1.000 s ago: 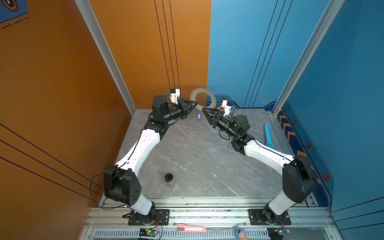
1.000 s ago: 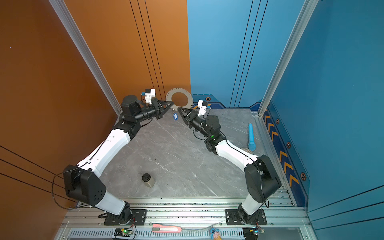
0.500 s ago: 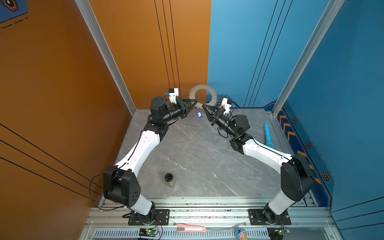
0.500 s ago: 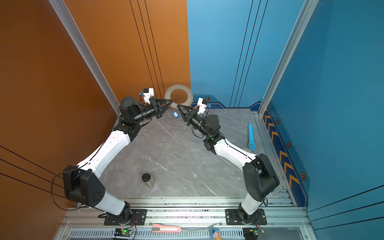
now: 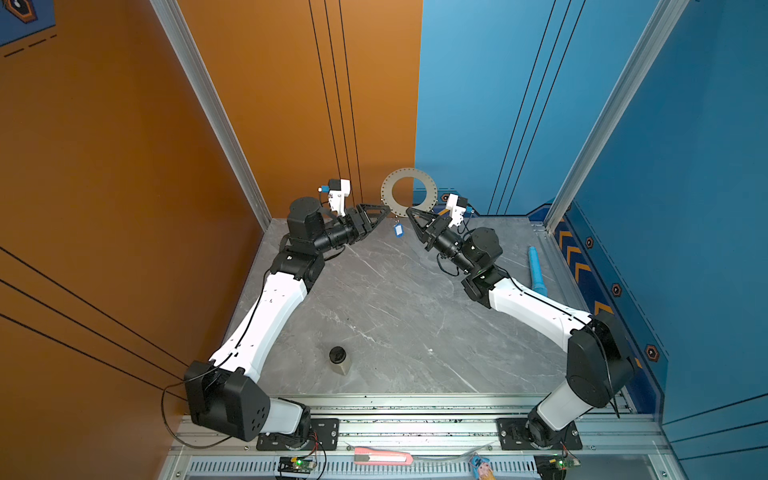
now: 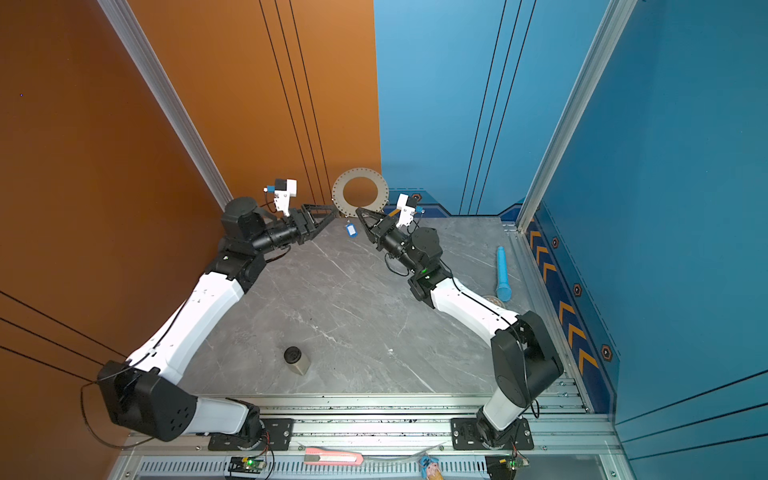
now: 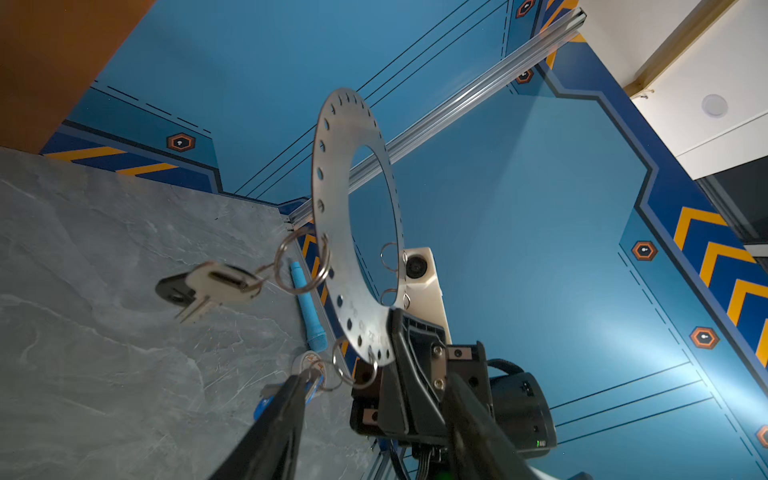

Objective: Remove the keys from the keyring

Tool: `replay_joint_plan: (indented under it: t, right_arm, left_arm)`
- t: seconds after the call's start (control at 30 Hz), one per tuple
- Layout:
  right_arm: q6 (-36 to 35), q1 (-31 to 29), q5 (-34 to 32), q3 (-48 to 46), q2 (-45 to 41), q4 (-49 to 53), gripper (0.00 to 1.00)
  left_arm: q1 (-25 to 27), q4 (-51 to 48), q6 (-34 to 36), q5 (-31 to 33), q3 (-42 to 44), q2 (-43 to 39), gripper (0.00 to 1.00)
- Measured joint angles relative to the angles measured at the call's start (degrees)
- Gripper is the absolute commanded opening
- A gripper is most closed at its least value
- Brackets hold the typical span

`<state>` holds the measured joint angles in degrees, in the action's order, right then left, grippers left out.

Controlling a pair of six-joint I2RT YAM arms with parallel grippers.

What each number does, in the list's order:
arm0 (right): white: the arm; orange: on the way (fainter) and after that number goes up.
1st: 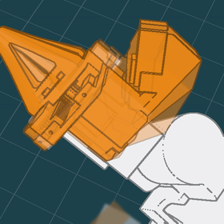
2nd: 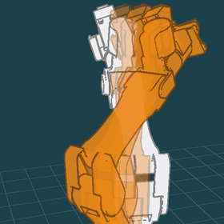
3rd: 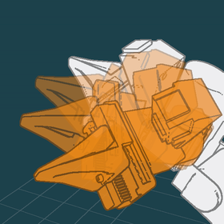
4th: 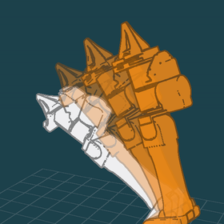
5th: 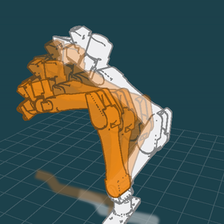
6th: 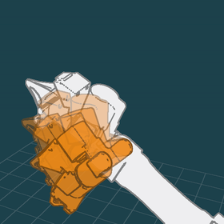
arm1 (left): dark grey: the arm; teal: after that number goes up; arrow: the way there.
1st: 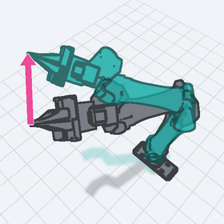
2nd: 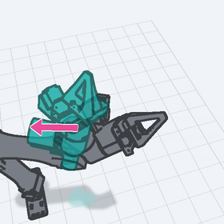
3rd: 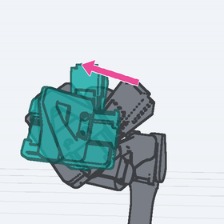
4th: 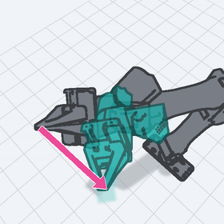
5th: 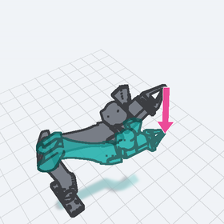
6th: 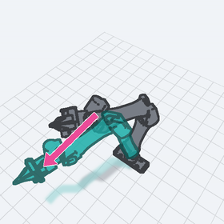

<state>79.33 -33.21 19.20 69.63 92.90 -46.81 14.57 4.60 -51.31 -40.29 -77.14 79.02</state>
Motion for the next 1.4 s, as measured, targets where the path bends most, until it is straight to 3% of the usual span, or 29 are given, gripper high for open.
replay_joint_plan:
  t: [0.3, 0.5, 0.63, 0.83, 1.07, 1.33, 1.4]
  right_arm:
    - [-2.4, -0.4, 0.0, 2.0, -1.3, 4.7, 0.00]
    - [-3.5, -0.9, 0.0, 3.0, -2.3, 7.0, 0.00]
    - [-4.0, -1.0, 0.0, 3.2, -2.6, 7.7, 0.00]
    - [-4.2, -1.5, 0.0, 3.2, -2.7, 8.0, 0.00]
    - [-4.2, -2.0, 0.1, 3.7, -2.7, 8.6, 0.00]
    - [-4.2, -2.1, 0.2, 5.5, -2.7, 8.8, 0.00]
    - [-4.2, -2.0, 0.2, 5.6, -2.7, 8.9, 0.00]
  left_arm:
    - [0.1, -3.7, 22.8, -0.3, 6.4, -3.0, 0.55]
    - [1.4, 0.7, 38.8, -0.2, 13.0, -6.5, 0.54]
    - [2.4, 4.2, 45.2, 0.1, 13.5, -6.4, 0.53]
    - [3.4, 6.9, 50.3, 2.0, 13.0, -4.2, 0.51]
    - [4.2, 9.0, 51.6, 3.3, 11.8, -1.0, 0.48]
    - [4.3, 12.6, 50.8, 4.3, 10.5, 0.3, 0.28]
    - [4.3, 13.2, 50.4, 4.3, 10.4, 0.3, 0.27]
